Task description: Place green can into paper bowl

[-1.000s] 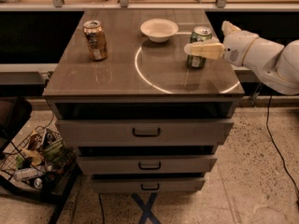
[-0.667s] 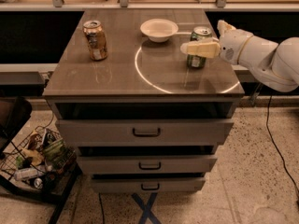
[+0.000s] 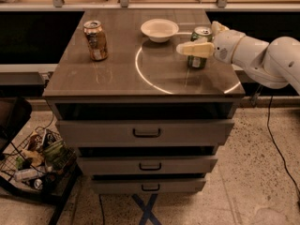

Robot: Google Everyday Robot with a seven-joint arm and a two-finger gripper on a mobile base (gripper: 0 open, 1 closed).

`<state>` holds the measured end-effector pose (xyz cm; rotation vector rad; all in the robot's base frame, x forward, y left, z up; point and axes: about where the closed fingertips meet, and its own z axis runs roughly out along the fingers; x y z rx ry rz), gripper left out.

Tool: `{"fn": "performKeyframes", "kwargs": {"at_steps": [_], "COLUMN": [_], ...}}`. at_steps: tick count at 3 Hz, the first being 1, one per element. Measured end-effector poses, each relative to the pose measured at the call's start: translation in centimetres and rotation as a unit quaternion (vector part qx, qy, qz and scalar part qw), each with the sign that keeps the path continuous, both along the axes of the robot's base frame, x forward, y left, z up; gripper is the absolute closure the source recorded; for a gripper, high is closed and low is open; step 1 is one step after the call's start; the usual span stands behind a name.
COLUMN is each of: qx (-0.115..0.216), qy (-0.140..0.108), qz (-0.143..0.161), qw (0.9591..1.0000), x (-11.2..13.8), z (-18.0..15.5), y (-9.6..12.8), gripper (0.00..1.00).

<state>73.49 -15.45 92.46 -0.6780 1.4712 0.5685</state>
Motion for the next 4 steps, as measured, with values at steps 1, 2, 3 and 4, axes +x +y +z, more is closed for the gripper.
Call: {"fn": "performKeyframes", "kwargs": {"at_steps": [1,2,3,4], "qx": [-0.001,-0.003,-0.003,-0.007], "qy": [-0.007,-0.011,-0.012,-0.005], "qz": [-0.003,-0.005,-0.011,-0.018], "qw": [1.0,0.9999,0.9999,0.9998], "x": [0.37,0.62,0.62,0.5], "z": [-0.38,-0.77,-1.14,-0.78], "y": [0.34,0.6,0.57,0.22], "gripper": [0.17,0.41,0.64,0.87]}}
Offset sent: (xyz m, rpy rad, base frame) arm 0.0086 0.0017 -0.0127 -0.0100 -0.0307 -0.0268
